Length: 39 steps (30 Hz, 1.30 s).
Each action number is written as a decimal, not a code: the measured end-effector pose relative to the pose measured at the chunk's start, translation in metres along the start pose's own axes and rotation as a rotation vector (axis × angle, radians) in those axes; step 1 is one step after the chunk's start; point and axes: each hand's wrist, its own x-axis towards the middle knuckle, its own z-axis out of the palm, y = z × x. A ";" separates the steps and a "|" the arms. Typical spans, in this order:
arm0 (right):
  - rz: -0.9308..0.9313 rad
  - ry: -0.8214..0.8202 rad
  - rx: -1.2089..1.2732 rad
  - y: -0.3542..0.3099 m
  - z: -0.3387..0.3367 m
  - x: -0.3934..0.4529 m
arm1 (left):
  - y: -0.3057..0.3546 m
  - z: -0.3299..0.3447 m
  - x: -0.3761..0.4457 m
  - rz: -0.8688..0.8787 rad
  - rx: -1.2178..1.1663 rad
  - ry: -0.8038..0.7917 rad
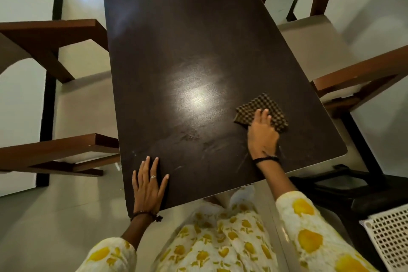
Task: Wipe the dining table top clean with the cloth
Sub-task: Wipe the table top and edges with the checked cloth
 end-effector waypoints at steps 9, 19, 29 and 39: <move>-0.109 -0.030 -0.145 -0.088 0.024 -0.045 | -0.003 0.004 0.000 -0.046 0.003 -0.002; -0.582 -0.185 -0.171 -0.157 0.032 -0.069 | -0.045 0.007 -0.012 -0.299 -0.207 0.128; -0.369 -0.053 -0.380 -0.161 0.028 -0.058 | -0.057 0.016 -0.017 -0.379 -0.344 0.150; -0.852 -0.188 -0.354 -0.260 0.064 -0.068 | -0.044 0.013 0.001 -0.365 -0.501 0.084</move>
